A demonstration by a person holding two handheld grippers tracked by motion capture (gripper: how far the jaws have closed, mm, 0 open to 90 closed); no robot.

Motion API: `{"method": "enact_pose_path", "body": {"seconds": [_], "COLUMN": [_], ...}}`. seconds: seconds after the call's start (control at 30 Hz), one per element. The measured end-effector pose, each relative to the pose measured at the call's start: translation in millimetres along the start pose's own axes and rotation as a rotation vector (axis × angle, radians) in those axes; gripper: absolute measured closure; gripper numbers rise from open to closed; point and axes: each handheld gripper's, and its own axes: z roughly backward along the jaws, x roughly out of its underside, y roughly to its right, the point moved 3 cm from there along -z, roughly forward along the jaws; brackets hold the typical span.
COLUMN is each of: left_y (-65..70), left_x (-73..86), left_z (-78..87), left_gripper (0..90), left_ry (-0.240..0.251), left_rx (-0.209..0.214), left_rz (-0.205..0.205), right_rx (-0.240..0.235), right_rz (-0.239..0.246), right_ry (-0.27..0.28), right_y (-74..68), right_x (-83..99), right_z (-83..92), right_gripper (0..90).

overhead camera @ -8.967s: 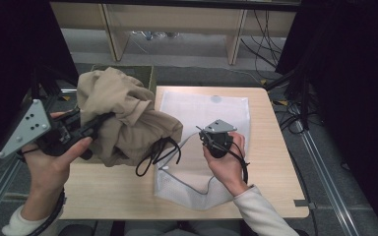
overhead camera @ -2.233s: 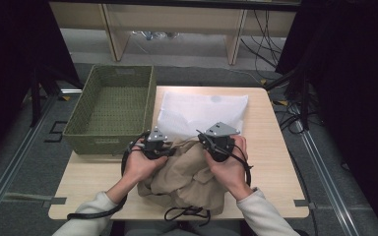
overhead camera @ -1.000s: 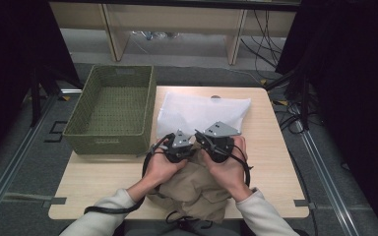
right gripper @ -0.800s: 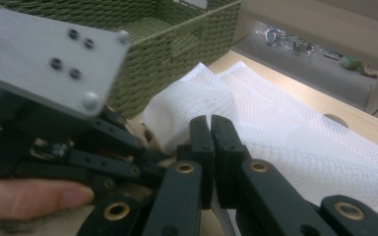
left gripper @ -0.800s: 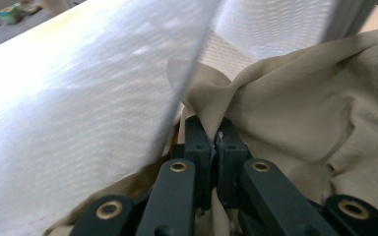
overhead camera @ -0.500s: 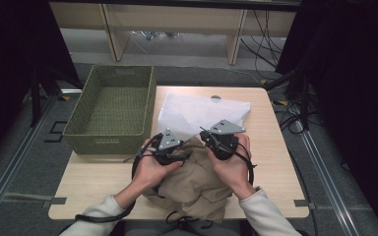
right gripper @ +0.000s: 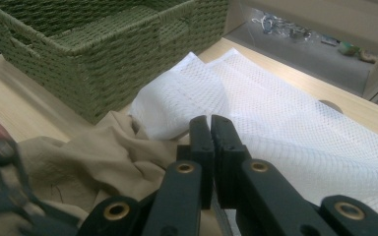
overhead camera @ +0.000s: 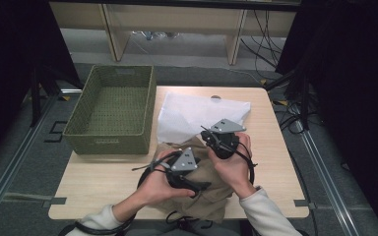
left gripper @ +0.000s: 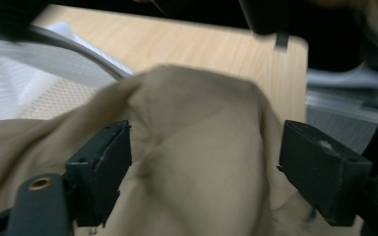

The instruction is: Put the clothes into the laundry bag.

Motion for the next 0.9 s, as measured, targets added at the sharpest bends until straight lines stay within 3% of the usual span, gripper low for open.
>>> {"method": "enact_pose_path", "body": {"seconds": [0.07,0.1,0.13,0.2,0.23,0.33,0.37,0.4,0.53,0.63,0.73,0.77,0.8,0.83,0.87,0.9], "left_y": [4.1,3.0,5.0,2.5,-0.2,-1.2,-1.1,-2.6,-10.4,-15.7,-22.5,-24.1,-26.3,-27.7,-29.7,-29.8], "left_x": [3.0,4.8,5.9,8.5,9.3,11.5,12.2,12.2,11.9,10.3,7.3,6.6,6.0,5.4,4.7,4.4], "left_z": [-15.1,-19.6,-24.3,-31.8,-33.5,-37.8,-39.6,-41.2,-42.4,-39.7,-33.1,-31.4,-28.6,-27.1,-24.7,-23.0], "left_gripper": [18.9,19.7,21.6,26.4,30.3,42.9,42.9,54.5,74.4,81.0,83.0,83.2,83.4,83.5,83.7,83.7], "left_ry": [-0.054,-0.099,-0.094,-0.127,-0.143,-0.166,-0.176,-0.18,-0.17,-0.164,-0.124,-0.115,-0.115,-0.102,-0.094,-0.083], "left_rx": [-0.009,-0.025,-0.024,-0.077,-0.116,-0.116,-0.119,-0.141,-0.155,-0.169,-0.204,-0.213,-0.208,-0.204,-0.214,-0.208], "left_rz": [-0.046,-0.099,-0.1,-0.136,-0.174,-0.181,-0.179,-0.179,-0.131,-0.085,-0.035,-0.026,-0.021,0.0,0.006,0.034], "right_rx": [0.002,0.003,0.001,-0.003,-0.003,-0.017,-0.017,-0.015,-0.021,-0.022,-0.021,-0.023,-0.021,-0.021,-0.02,-0.012], "right_rz": [-0.031,-0.014,-0.007,-0.006,-0.007,-0.018,-0.018,-0.023,-0.022,-0.022,-0.032,-0.015,-0.018,-0.056,-0.027,-0.036], "right_ry": [-0.007,0.0,-0.001,-0.001,-0.001,-0.015,-0.015,-0.013,-0.013,-0.008,-0.012,-0.002,0.003,-0.006,0.002,0.004], "right_y": [-2.0,-0.7,-0.1,-0.2,-0.3,-1.5,-1.5,-1.9,-3.5,-3.6,-3.3,-2.4,-2.4,-4.4,-2.2,-2.9], "right_x": [0.8,0.6,0.7,0.8,0.8,0.8,0.8,0.3,-0.8,-1.5,-1.5,-2.1,-2.4,-2.1,-2.9,-3.1], "right_z": [0.2,-0.9,-1.3,-1.1,-1.0,0.1,0.1,0.8,2.8,3.4,4.8,4.6,4.5,5.8,6.1,6.0], "right_gripper": [89.6,89.6,89.6,89.6,89.7,89.6,89.6,89.6,89.7,89.7,89.7,89.7,89.7,89.7,89.7,89.7]}}
